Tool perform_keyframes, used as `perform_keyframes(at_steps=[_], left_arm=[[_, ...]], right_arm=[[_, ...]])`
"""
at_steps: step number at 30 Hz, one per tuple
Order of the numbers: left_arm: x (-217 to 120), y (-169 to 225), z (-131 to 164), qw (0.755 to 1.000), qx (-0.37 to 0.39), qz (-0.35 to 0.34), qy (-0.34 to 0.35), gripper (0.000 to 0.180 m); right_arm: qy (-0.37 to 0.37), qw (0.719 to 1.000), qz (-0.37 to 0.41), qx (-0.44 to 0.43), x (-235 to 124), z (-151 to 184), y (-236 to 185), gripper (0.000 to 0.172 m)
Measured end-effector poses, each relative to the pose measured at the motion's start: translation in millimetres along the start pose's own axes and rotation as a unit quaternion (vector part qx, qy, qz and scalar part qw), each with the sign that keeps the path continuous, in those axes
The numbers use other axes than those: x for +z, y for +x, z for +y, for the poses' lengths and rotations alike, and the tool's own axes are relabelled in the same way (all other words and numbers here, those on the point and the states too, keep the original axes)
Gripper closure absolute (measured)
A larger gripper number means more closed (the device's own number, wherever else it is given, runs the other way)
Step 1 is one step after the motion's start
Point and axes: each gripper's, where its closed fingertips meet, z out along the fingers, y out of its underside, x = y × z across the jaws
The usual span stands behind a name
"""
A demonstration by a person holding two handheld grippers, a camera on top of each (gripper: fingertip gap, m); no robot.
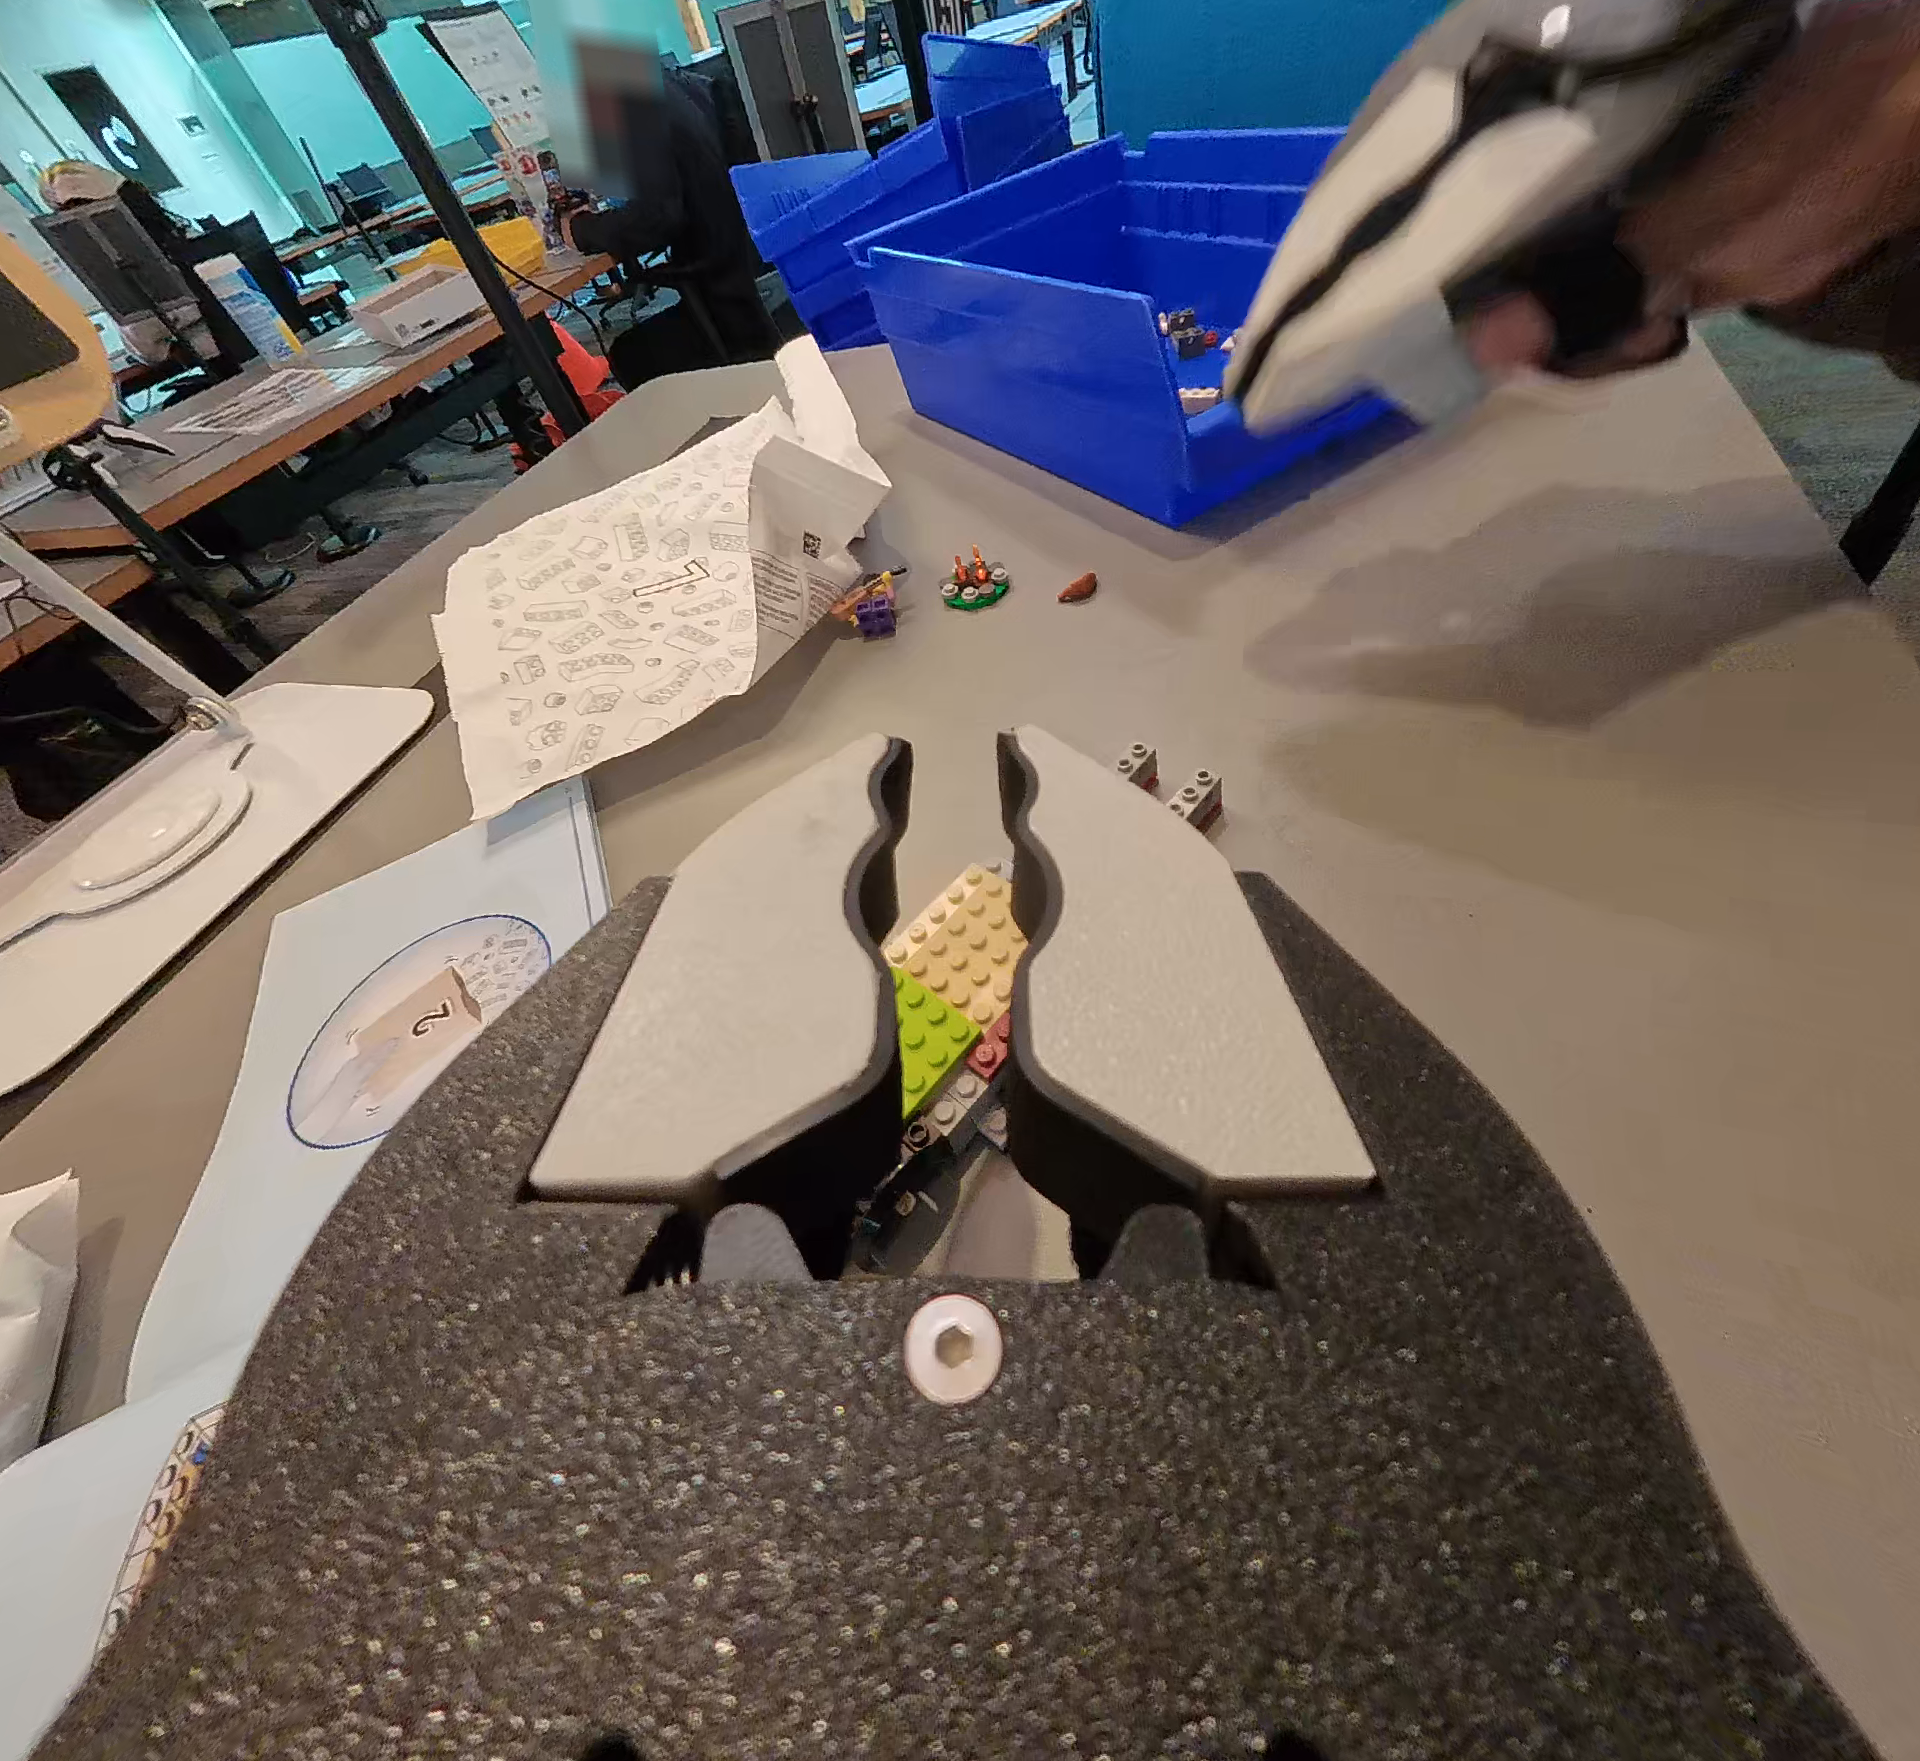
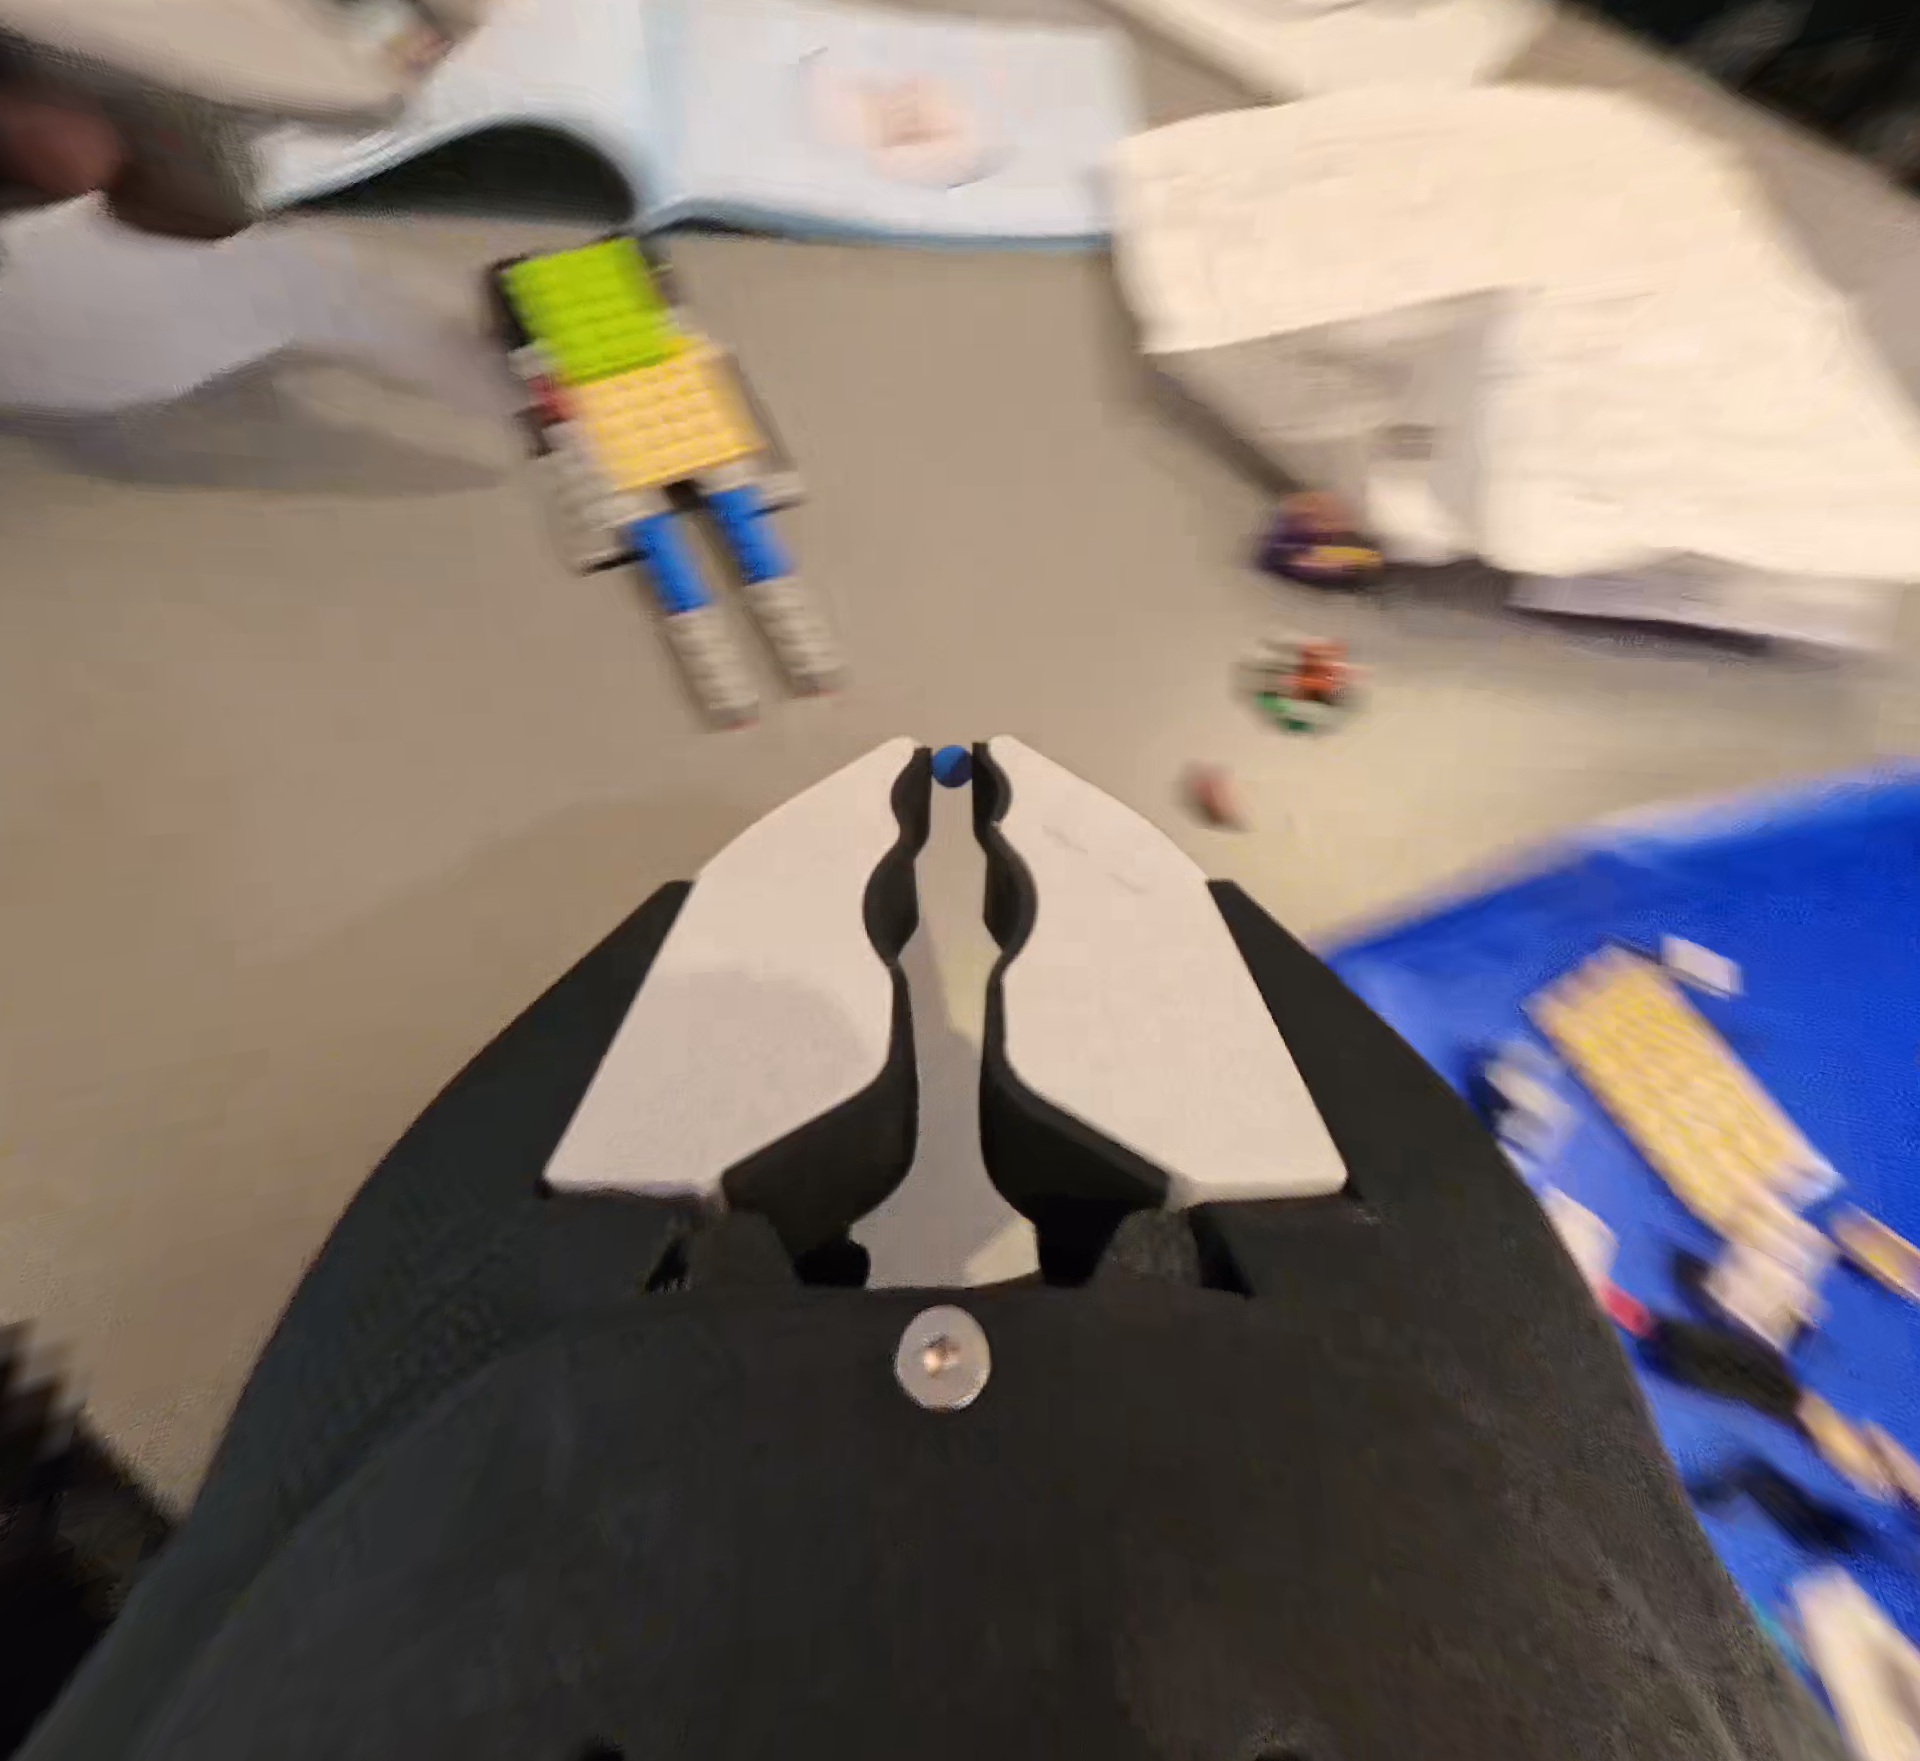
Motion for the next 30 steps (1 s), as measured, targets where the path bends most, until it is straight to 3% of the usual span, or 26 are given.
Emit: perform_keyframes(at_steps=[4, 7, 13, 16, 21, 26, 30], left_arm=[[2, 1, 1, 1.000, 0.002, 0.001, -0.006, 0.165], [5, 4, 9, 1.000, 0.005, 0.006, -0.026, 0.163], [15, 10, 34, 0.996, 0.016, 0.023, -0.082, 0.151], [18, 14, 45, 0.993, 0.033, 0.036, -0.109, 0.146], [24, 18, 67, 0.978, 0.095, 0.067, -0.171, 0.133], [34, 19, 72, 0.960, 0.142, 0.112, -0.213, 0.124], [42, 22, 79, 0.937, 0.177, 0.164, -0.254, 0.125]], right_arm=[[0.015, 0.985, 0.164, 0.050, -57, 8, 105, 0.164], [-0.023, 0.980, 0.191, 0.054, -63, 25, 126, 0.146], [-0.013, 0.993, 0.119, -0.005, -25, 6, 67, 0.144], [0.002, 0.999, 0.008, -0.046, 6, -12, 8, 0.146], [-0.056, 0.979, -0.152, -0.126, 60, -10, -71, 0.148], [-0.121, 0.956, -0.203, -0.176, 92, -1, -94, 0.151], [-0.149, 0.950, -0.193, -0.193, 104, 3, -93, 0.154]])
